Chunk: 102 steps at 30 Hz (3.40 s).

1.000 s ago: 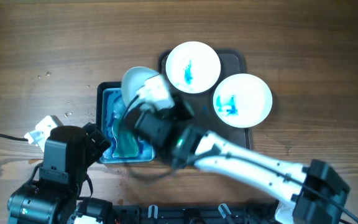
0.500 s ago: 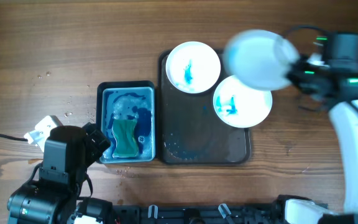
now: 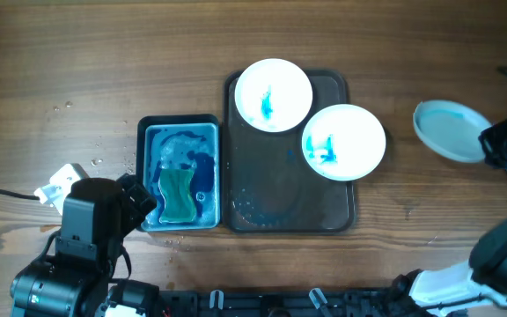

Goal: Clean dirty plates on tray and stack at the side

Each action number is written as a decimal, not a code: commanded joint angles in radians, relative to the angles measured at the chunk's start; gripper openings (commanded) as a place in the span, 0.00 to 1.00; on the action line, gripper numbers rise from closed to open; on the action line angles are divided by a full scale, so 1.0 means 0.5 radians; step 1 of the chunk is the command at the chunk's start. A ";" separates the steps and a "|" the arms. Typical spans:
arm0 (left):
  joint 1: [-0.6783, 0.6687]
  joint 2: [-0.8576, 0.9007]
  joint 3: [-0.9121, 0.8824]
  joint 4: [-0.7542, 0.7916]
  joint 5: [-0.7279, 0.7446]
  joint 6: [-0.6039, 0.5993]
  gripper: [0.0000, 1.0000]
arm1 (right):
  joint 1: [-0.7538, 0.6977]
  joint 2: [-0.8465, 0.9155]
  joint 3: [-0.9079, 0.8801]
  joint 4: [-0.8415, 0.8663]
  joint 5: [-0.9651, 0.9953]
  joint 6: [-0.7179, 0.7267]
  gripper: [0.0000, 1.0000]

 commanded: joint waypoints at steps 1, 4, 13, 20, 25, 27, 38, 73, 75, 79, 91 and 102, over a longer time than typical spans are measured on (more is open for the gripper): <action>0.008 -0.009 0.020 0.007 -0.039 -0.026 1.00 | 0.063 0.145 -0.023 -0.012 0.089 -0.073 0.04; 0.008 -0.009 0.020 0.007 -0.039 -0.026 1.00 | 0.145 0.161 -0.138 0.052 0.090 -0.071 0.05; 0.008 -0.009 0.020 0.007 -0.039 -0.026 1.00 | 0.499 0.125 -0.308 0.078 0.238 -0.096 0.13; 0.008 -0.009 0.020 0.007 -0.039 -0.026 1.00 | 0.703 -0.175 -0.307 0.047 0.185 -0.118 0.36; 0.008 -0.009 0.020 0.007 -0.039 -0.026 1.00 | 0.880 -0.369 -0.309 0.164 -0.279 -0.439 0.77; 0.008 -0.009 0.020 0.007 -0.039 -0.026 1.00 | 0.948 -0.367 -0.314 0.193 -0.310 -0.510 0.80; 0.008 -0.009 0.020 0.007 -0.039 -0.026 1.00 | 1.012 -0.202 -0.619 0.603 -0.169 -0.521 0.58; 0.008 -0.009 0.020 0.058 0.192 -0.066 1.00 | 1.875 -0.583 -1.260 0.896 -0.316 0.054 0.05; 0.008 -0.009 0.019 0.124 0.377 -0.063 1.00 | 1.873 -0.579 -1.244 0.932 -0.316 -0.034 0.15; 0.007 0.034 -0.008 0.154 0.571 -0.047 0.90 | 1.873 -0.635 -1.117 0.809 -0.315 -0.200 0.32; 0.002 0.799 -0.426 0.306 0.620 0.135 0.67 | 1.873 -1.103 -0.823 0.447 -0.316 -0.313 0.32; -0.064 1.939 -0.459 0.801 0.719 0.439 0.26 | 1.873 -1.121 -0.824 0.403 -0.316 -0.307 0.32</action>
